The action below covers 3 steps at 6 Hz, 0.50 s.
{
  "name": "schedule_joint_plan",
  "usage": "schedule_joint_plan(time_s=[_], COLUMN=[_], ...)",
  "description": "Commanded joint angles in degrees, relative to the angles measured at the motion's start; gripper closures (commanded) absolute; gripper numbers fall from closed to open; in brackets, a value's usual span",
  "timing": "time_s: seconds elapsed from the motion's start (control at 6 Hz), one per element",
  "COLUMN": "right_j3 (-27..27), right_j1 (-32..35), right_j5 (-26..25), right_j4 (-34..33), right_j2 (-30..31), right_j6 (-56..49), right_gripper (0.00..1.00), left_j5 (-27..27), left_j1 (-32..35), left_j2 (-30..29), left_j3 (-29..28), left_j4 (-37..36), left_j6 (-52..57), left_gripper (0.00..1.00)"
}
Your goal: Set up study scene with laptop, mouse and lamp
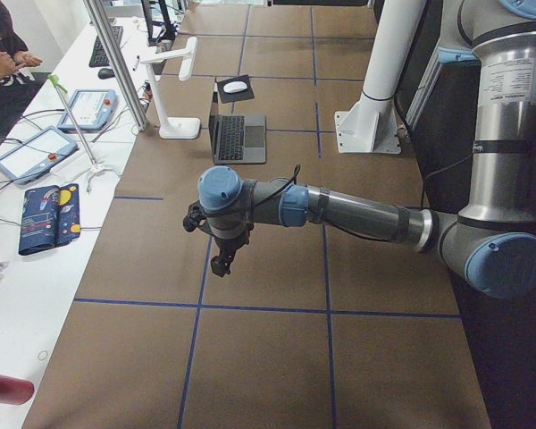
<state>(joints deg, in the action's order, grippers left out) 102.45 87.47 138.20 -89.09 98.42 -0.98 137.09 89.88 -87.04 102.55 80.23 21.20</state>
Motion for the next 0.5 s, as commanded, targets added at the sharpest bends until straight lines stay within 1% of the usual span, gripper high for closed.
schedule_joint_plan(time_s=[0.0,0.17,0.33], right_j3=[0.3,0.3,0.6], right_j1=[1.7,3.0,4.0], right_j5=[-0.8,-2.0,-4.1], right_j4=[-8.9,-10.0,-9.9], right_j2=[-1.9,-4.6,-5.1], right_j6=[-6.6,-6.6,-6.6], right_gripper=[0.00,0.00,0.00], left_j5=[-6.0,-5.7,-5.6], left_j1=[1.3,1.3,1.3], left_j2=[1.3,1.3,1.6], left_j3=[-3.8,-6.0,-6.3], left_j4=[-0.6,-0.4,-0.3], left_j6=[-5.5,-5.6,-5.4], left_gripper=[0.00,0.00,0.00])
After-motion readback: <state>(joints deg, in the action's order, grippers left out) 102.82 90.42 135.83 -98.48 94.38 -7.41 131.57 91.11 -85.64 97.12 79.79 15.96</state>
